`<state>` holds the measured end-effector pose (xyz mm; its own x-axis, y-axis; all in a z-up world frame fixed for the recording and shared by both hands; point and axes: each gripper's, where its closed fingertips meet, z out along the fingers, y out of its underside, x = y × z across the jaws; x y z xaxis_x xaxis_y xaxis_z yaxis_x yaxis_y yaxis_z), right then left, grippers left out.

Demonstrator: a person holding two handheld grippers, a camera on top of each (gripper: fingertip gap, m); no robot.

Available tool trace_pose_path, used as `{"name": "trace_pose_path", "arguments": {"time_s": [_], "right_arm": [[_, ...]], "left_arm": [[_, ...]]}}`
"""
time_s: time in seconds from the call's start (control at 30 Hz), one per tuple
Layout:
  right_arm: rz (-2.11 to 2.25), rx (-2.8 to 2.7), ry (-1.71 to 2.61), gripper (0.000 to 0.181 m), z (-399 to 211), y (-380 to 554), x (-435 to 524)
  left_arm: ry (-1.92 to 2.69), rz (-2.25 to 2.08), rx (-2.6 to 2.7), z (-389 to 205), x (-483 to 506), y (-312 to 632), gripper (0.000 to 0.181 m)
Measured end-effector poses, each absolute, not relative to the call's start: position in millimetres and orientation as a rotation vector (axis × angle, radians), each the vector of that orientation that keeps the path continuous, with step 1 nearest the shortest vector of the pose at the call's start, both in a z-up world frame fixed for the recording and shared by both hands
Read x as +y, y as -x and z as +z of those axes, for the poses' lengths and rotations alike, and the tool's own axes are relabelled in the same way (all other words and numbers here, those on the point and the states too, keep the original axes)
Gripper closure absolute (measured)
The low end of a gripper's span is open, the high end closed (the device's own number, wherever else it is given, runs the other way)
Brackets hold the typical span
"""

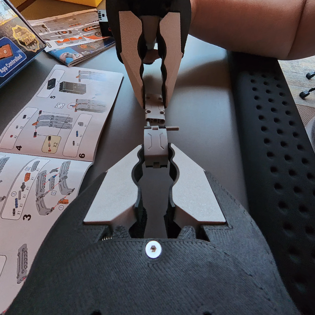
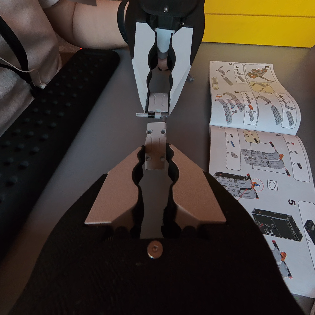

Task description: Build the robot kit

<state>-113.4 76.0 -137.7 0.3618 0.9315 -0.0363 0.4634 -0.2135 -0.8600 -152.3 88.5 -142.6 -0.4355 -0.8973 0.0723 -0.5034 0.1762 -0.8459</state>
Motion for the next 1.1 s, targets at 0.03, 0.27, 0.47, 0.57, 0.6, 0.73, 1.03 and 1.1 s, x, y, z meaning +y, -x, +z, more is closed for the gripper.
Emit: {"name": "trace_pose_path", "arguments": {"time_s": [0.03,0.27,0.47,0.57,0.6,0.73,1.03,1.1], "right_arm": [[0.75,-1.219,1.826,0.158,-137,114,76],[0.795,-1.235,1.848,0.158,-143,116,71],[0.838,-1.214,1.848,0.158,-145,117,71],[0.849,-1.204,1.854,0.158,-146,116,71],[0.857,-1.2,1.856,0.158,-147,116,71],[0.878,-1.195,1.859,0.158,-146,113,68],[0.893,-1.225,1.89,0.158,-140,103,52],[0.89,-1.234,1.899,0.158,-140,103,49]], "left_arm": [[1.309,-1.172,2.015,-142,88,153,0.155],[1.28,-1.157,2.055,-146,83,154,0.155],[1.311,-1.16,2.065,-148,83,156,0.155],[1.338,-1.162,2.059,-150,84,155,0.155],[1.346,-1.164,2.057,-151,84,155,0.155],[1.363,-1.172,2.039,-151,81,152,0.155],[1.352,-1.09,1.999,-152,64,141,0.155],[1.358,-1.078,2.003,-153,61,141,0.155]]}}
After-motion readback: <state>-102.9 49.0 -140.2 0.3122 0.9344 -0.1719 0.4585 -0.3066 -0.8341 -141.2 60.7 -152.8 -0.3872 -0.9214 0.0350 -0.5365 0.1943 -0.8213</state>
